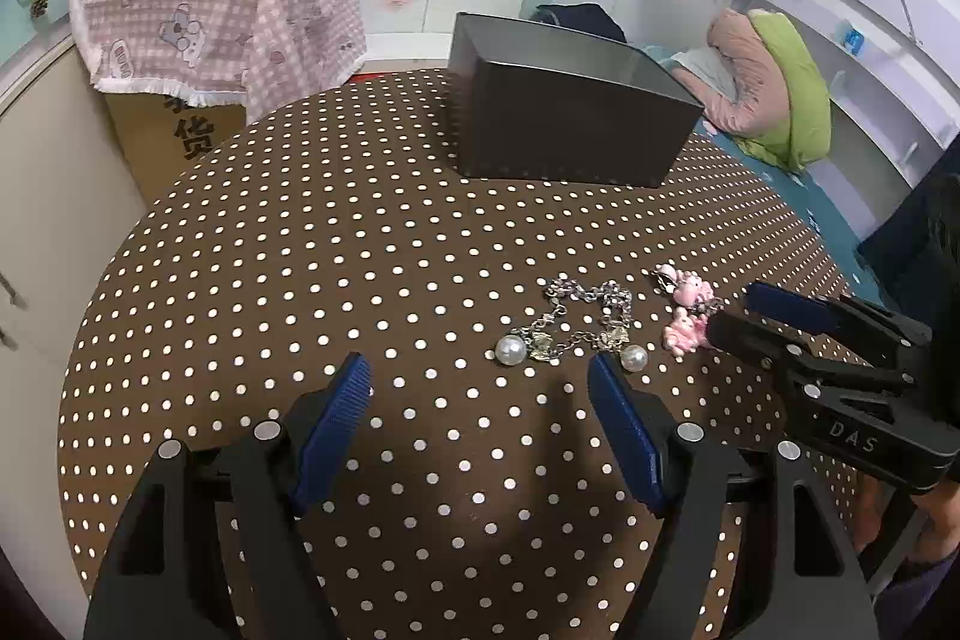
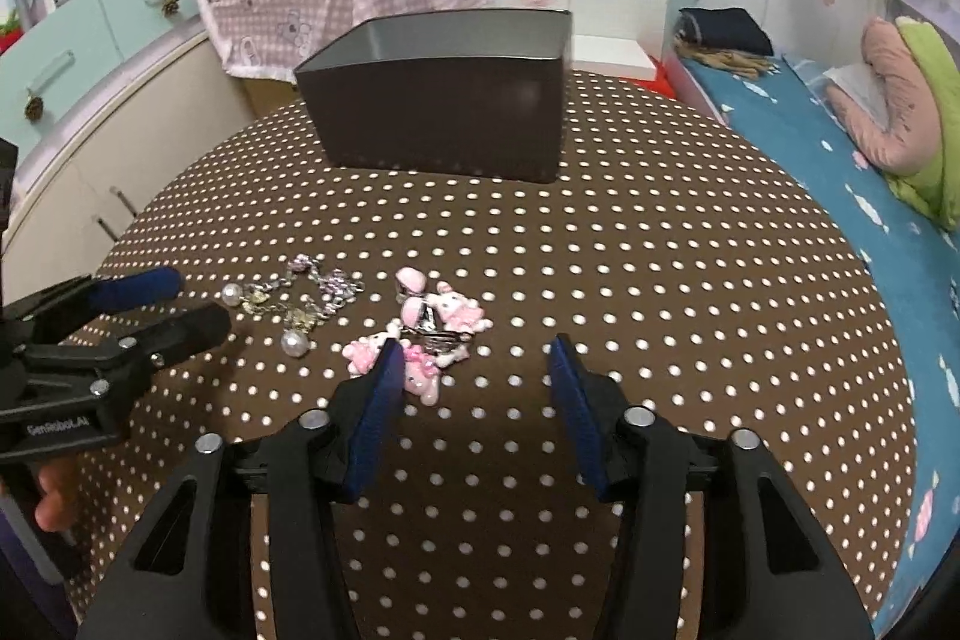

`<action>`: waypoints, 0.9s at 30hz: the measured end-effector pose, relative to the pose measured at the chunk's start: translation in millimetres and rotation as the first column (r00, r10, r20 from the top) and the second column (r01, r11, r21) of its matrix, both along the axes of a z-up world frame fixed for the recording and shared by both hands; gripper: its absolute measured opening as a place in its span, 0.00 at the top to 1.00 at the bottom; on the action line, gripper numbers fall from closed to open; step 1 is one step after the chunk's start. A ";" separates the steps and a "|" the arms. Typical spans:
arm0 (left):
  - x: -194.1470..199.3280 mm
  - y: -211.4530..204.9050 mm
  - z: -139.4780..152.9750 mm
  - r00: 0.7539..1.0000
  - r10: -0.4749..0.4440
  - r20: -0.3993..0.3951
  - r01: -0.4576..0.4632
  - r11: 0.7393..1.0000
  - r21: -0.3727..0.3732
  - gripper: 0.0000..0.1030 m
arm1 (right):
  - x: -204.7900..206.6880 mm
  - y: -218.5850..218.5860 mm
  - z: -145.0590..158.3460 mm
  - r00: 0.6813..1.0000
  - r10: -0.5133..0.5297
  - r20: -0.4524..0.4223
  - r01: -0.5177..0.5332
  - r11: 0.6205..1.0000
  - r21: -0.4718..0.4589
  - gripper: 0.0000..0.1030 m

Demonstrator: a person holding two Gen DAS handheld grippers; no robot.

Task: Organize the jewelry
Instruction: 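Move both grippers back over the pink charms and silver chain, then grasp a pink charm with the right gripper while the left grasps the silver pearl chain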

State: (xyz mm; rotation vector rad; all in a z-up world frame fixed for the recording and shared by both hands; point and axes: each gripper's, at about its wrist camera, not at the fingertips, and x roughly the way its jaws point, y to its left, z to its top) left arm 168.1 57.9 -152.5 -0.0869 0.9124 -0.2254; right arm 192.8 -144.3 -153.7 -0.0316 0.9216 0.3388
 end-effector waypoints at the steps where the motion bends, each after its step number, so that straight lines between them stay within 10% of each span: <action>1: 0.7 -0.7 -0.1 1.000 0.000 0.001 0.000 1.000 0.004 0.30 | 1.0 0.5 -0.1 1.000 0.008 -0.007 -0.008 1.000 0.013 0.60; 10: 2.0 -2.4 -0.5 1.000 -0.015 0.000 0.015 1.000 0.000 0.30 | 2.0 -9.4 0.7 0.999 0.038 -0.035 -0.036 0.997 0.063 0.87; 22: -0.9 -9.2 -1.0 0.999 -0.034 -0.005 0.034 0.999 -0.037 0.30 | 4.4 -22.2 3.2 0.999 -0.015 -0.047 0.019 0.995 0.101 0.83; 27: -1.4 -18.6 -1.9 0.998 -0.056 -0.003 0.056 0.998 -0.025 0.30 | 8.4 -16.6 -1.1 0.998 -0.047 -0.044 0.050 0.997 0.063 0.64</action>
